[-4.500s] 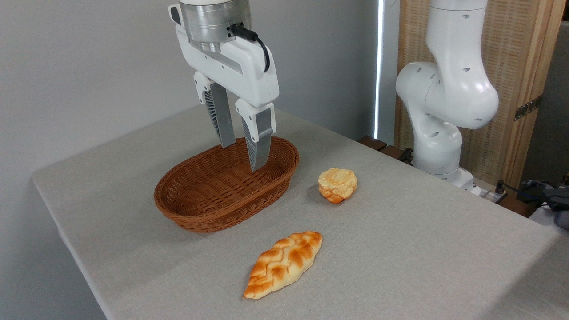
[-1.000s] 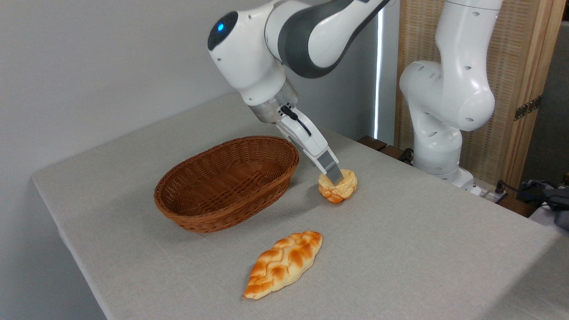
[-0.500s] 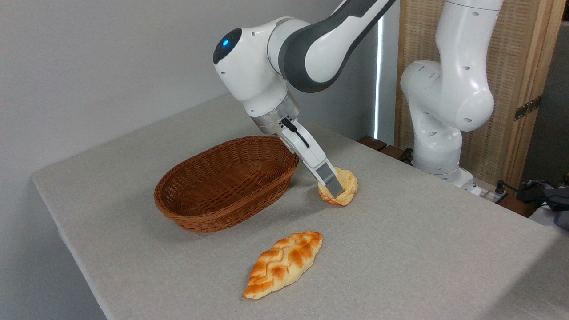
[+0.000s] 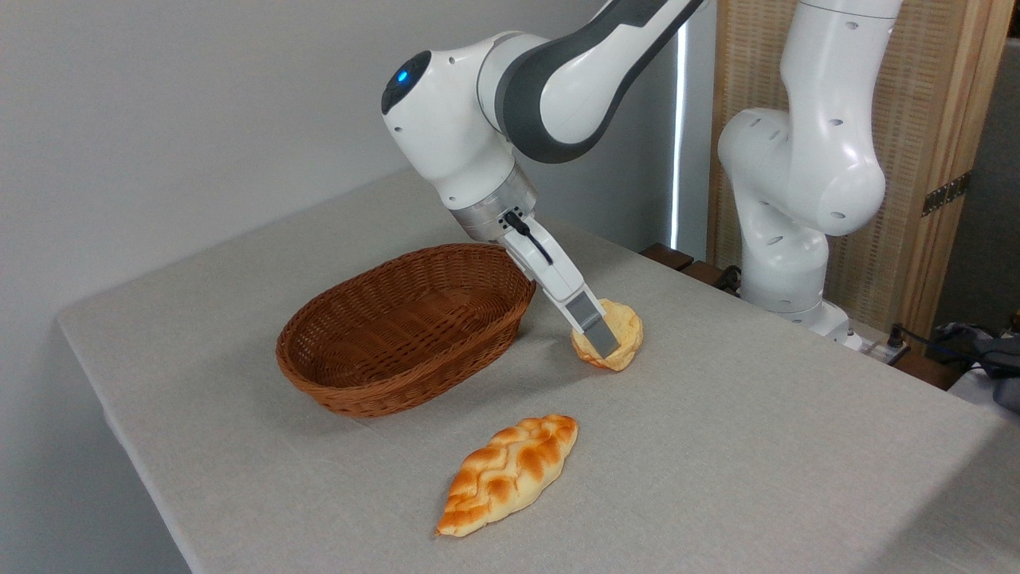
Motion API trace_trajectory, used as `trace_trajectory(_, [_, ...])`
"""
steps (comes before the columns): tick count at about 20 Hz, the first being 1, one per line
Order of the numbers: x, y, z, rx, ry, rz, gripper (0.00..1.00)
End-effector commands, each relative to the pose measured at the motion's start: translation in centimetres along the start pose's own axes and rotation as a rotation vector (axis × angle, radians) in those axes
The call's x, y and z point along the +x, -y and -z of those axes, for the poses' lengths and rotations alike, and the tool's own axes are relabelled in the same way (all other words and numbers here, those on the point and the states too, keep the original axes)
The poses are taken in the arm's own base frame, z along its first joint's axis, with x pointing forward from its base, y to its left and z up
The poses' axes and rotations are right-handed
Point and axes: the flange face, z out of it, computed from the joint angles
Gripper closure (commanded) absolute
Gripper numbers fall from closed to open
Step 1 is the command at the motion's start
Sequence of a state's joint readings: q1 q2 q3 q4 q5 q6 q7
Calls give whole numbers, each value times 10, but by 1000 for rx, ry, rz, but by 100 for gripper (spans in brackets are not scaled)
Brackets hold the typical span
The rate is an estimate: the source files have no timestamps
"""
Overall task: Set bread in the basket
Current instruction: 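Close the gripper fingers around the round bun, then lift the bun and carry it over the wicker basket, lowering it in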
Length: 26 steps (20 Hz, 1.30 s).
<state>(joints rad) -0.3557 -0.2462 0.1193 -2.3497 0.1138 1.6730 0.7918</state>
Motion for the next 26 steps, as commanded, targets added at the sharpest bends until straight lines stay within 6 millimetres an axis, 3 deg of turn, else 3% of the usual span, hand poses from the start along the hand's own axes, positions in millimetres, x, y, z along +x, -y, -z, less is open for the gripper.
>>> trace_trajectory(1, [2,0,0,29,-6,-23,81])
trace_trajectory(16, [3,1,6,40,-16,-21,80])
trace_trajectory(19, [0,3,27,61,-37,-16,80])
trace_trajectory(22, [-14,6,60,52,-46,-13,79])
trace_trajectory(26, [-16,5,99,80,-124,-11,79])
